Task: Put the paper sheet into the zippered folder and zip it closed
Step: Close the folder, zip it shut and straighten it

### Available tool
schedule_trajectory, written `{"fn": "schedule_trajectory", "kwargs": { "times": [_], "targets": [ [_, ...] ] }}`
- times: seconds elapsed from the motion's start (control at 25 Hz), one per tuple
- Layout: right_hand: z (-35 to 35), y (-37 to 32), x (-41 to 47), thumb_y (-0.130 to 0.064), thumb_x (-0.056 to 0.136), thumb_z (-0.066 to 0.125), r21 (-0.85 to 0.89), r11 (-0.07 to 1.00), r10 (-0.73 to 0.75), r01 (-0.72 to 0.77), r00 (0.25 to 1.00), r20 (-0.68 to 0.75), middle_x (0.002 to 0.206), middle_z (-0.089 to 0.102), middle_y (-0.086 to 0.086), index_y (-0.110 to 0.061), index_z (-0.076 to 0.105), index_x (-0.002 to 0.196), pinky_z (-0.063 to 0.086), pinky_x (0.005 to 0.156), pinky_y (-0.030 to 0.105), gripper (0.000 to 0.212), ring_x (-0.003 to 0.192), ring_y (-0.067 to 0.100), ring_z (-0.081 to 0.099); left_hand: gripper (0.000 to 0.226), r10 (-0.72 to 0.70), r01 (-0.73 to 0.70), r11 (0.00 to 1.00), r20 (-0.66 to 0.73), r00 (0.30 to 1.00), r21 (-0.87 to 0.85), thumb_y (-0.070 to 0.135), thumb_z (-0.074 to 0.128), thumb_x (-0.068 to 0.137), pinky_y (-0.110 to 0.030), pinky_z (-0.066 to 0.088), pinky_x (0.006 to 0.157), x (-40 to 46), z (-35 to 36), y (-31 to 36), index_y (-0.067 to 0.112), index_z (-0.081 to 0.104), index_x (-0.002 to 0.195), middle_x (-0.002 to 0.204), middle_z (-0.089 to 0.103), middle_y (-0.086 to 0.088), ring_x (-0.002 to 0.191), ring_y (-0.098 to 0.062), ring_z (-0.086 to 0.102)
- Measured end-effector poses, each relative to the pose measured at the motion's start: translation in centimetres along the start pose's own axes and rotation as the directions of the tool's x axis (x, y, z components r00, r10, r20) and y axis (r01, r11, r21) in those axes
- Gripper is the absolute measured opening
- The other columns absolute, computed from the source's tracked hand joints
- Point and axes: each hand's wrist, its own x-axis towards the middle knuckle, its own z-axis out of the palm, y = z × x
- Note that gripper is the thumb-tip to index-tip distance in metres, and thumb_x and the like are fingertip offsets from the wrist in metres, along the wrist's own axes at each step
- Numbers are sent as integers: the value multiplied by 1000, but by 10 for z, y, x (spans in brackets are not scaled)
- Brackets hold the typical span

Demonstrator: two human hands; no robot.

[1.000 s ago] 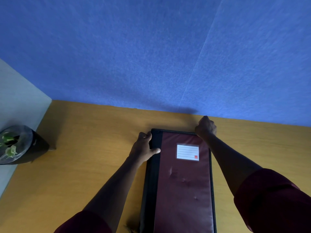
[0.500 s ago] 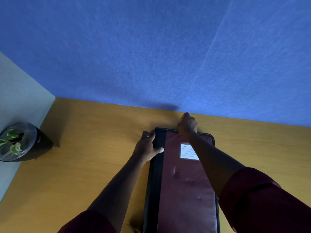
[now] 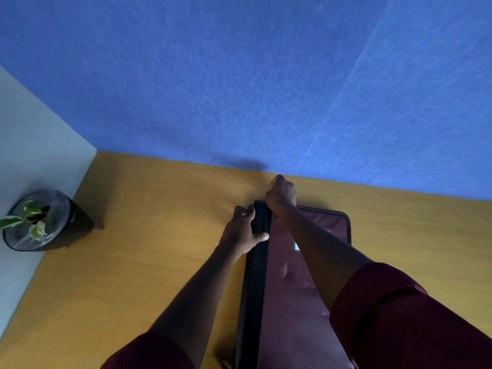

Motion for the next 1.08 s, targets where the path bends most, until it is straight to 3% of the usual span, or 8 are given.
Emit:
{"fn": "schedule_trajectory", "kwargs": {
  "times": [0.24, 0.44, 0.56, 0.72, 0.88, 1.08],
  "targets": [
    [15, -13, 0, -4, 88, 53, 11, 1000, 11, -12, 1000, 22, 110, 64, 15, -8, 59, 110, 41, 74, 30, 23, 102, 35, 61, 93, -24, 24, 1000, 15, 1000, 19, 45, 70, 87, -34, 48, 102, -1, -1, 8, 14, 16, 156, 144, 25, -8, 129, -28, 48],
    [12, -1, -4, -6, 85, 53, 147, 988, 40, -43, 999, 23, 104, 65, 12, -7, 62, 105, 40, 67, 29, 22, 91, 29, 60, 94, -41, 41, 999, 24, 999, 1, 44, 70, 88, -35, 46, 105, -1, -3, 9, 14, 14, 156, 146, 24, -9, 133, -27, 44],
    [5, 11, -18, -5, 85, 53, 178, 984, -20, 16, 1000, 20, 102, 65, 10, -7, 61, 103, 43, 67, 29, 20, 88, 26, 58, 93, -48, 48, 999, 15, 999, 11, 43, 70, 88, -36, 47, 103, -4, -3, 12, 15, 14, 156, 147, 24, -10, 132, -27, 44],
    [-6, 39, -48, -7, 82, 59, 169, 978, -120, 126, 992, -44, 109, 65, 12, -4, 60, 111, 48, 78, 33, 29, 100, 30, 60, 89, -89, 88, 996, 34, 995, 6, 44, 66, 91, -37, 47, 102, -11, -5, 17, 15, 14, 156, 149, 21, -10, 132, -29, 43],
    [-17, 87, -80, -6, 80, 68, 198, 973, -101, 119, 990, -96, 120, 63, 12, -6, 58, 123, 48, 87, 34, 44, 110, 30, 59, 86, -101, 101, 995, 35, 994, 28, 43, 64, 92, -37, 44, 106, -30, 2, 18, 13, 14, 156, 152, 19, -12, 136, -29, 37],
    [-24, 140, -119, -10, 84, 70, 25, 994, -106, 107, 994, -29, 154, 39, 9, -7, 33, 150, 34, 112, 36, 76, 143, 27, 35, 98, -132, 131, 991, 61, 989, 19, 47, 68, 89, -33, 41, 106, -70, 20, 12, 12, 8, 157, 154, 16, -11, 140, -28, 32]
  ]
}}
